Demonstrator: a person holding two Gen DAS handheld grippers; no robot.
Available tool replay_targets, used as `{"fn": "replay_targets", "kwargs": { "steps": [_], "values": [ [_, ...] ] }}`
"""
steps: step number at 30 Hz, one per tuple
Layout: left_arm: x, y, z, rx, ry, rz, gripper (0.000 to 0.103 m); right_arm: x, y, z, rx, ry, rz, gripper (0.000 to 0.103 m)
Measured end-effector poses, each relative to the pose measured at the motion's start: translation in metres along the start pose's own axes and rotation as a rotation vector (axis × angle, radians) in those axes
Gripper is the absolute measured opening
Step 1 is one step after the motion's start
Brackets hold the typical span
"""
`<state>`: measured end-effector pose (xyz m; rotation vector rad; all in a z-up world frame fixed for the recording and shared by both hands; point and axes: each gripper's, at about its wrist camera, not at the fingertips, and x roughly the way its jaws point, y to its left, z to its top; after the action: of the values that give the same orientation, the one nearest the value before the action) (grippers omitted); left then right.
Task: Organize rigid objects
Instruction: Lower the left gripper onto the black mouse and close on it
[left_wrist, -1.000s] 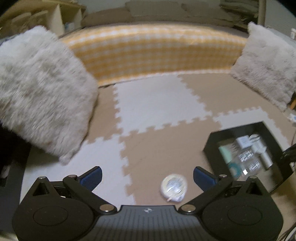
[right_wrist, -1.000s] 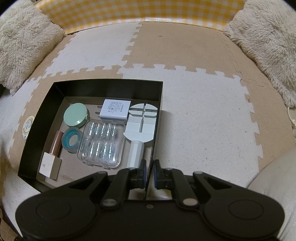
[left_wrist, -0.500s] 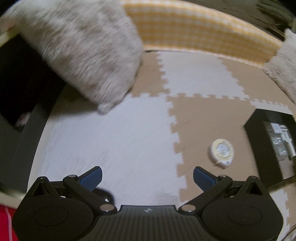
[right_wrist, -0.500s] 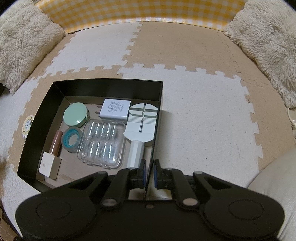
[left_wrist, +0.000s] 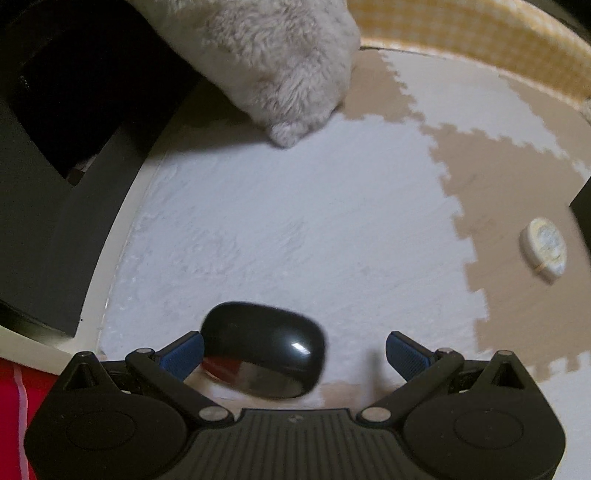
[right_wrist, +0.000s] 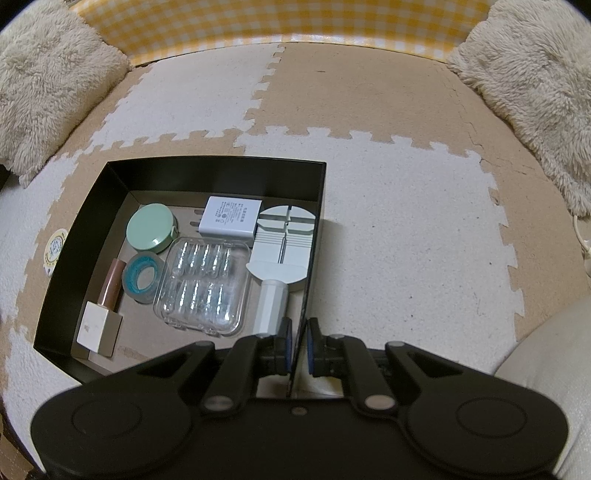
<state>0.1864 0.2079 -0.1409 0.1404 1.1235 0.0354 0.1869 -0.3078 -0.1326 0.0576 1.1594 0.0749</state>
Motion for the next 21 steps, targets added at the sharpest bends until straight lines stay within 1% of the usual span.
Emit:
{"fn": "replay_targets", "kwargs": {
  "steps": [2, 4, 6, 7, 10, 12, 15, 16, 17, 18, 19, 20, 21],
  "values": [
    [0.007, 0.005, -0.004, 0.014, 0.012, 0.009, 0.103, 0.000, 0.000, 0.000, -0.001, 0.000, -0.001, 0.008],
    [0.013, 0.012, -0.007, 0.000, 0.027, 0.014, 0.103, 0.000, 0.000, 0.000, -0.001, 0.000, -0.001, 0.008],
    [0.015, 0.021, -0.010, -0.030, 0.013, -0.005, 0.103, 0.000, 0.000, 0.000, 0.000, 0.001, 0.000, 0.008],
    [0.016, 0.024, -0.011, -0.042, 0.006, -0.002, 0.103, 0.001, 0.000, 0.000, -0.001, 0.002, 0.000, 0.008],
    [0.018, 0.030, -0.012, -0.052, -0.013, -0.009, 0.103, 0.001, 0.000, 0.000, -0.006, 0.004, -0.002, 0.009],
    [0.020, 0.034, -0.012, -0.055, -0.017, -0.031, 0.103, 0.002, 0.000, 0.000, -0.006, 0.005, -0.002, 0.009],
    [0.022, 0.039, -0.012, -0.063, 0.000, -0.075, 0.102, 0.002, 0.000, 0.000, -0.006, 0.005, -0.002, 0.009],
    [0.022, 0.039, -0.011, -0.062, 0.004, -0.077, 0.102, 0.002, 0.000, 0.000, -0.006, 0.005, -0.002, 0.009],
    [0.022, 0.038, -0.011, -0.061, 0.007, -0.079, 0.101, 0.002, 0.000, 0.000, -0.006, 0.005, -0.002, 0.009],
    [0.021, 0.037, -0.010, -0.057, 0.004, -0.081, 0.097, 0.002, 0.000, 0.000, -0.007, 0.005, -0.002, 0.009],
    [0.020, 0.036, -0.008, -0.052, -0.005, -0.080, 0.092, 0.002, 0.000, 0.000, -0.008, 0.006, -0.003, 0.009],
    [0.019, 0.035, -0.007, -0.049, -0.014, -0.078, 0.089, 0.003, 0.001, 0.000, -0.009, 0.006, -0.004, 0.009],
    [0.018, 0.033, -0.006, -0.045, -0.022, -0.081, 0.082, 0.003, 0.001, 0.000, -0.010, 0.007, -0.005, 0.009]
  ]
}}
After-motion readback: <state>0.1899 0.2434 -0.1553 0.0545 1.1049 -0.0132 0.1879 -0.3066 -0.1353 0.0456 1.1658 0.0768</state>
